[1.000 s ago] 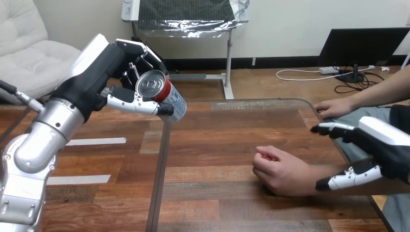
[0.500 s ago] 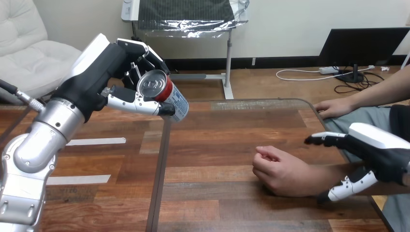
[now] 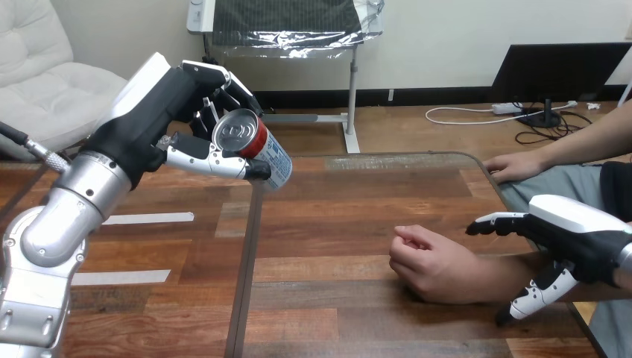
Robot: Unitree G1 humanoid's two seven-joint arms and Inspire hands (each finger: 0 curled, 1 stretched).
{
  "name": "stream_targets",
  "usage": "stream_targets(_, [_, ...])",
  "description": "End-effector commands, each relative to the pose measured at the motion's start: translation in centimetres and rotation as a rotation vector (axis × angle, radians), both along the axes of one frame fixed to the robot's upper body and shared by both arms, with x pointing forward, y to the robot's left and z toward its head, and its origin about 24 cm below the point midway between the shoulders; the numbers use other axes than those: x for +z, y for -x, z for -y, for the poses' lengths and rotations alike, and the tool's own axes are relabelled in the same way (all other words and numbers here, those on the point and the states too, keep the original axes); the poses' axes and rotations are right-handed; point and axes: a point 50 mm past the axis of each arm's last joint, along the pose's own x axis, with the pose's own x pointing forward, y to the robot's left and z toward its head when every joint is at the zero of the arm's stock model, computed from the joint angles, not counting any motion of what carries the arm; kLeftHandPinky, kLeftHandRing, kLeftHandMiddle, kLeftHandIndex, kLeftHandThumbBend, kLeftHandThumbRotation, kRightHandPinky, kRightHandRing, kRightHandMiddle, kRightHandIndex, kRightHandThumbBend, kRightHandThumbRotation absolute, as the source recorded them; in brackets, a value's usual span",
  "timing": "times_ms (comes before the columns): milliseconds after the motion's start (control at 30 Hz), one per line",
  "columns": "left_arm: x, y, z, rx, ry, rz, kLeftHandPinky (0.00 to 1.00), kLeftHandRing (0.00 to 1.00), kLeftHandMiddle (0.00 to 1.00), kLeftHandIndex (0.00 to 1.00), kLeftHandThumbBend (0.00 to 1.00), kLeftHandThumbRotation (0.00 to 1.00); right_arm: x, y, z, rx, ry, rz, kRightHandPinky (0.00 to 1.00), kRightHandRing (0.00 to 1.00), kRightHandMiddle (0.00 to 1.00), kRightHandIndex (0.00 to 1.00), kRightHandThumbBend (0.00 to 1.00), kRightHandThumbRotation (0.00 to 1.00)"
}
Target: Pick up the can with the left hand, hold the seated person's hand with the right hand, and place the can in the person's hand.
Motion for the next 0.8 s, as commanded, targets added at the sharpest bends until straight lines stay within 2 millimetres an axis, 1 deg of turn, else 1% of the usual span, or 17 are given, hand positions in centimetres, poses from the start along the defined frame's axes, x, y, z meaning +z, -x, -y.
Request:
stream_targets(0, [2.4, 0.2, -0.1, -0.012, 0.012, 0.1, 0.23, 0.29, 0.35, 0.38, 0.62, 0.0, 1.2, -1.3, -0.3, 0.021, 0.038, 0.048, 0.86, 0.87, 0.88, 0.86, 1.0, 0.18])
stream_targets(433, [2.4, 0.2, -0.2, -0.009, 0.001, 0.094, 0.23, 0.29, 0.34, 0.38, 0.63, 0.0, 0.4, -1.7, -0.5, 0.032, 0.116, 0.025, 0.84, 0.86, 0.87, 0.86, 1.0, 0.15])
stream_targets(767, [2.3, 0.3, -0.2, -0.011, -0.006, 0.095, 0.22, 0.28, 0.34, 0.38, 0.63, 0.0, -0.3, -2.0, -0.8, 0.048, 0.194, 0.025, 0.81, 0.84, 0.85, 0.85, 1.0, 0.15])
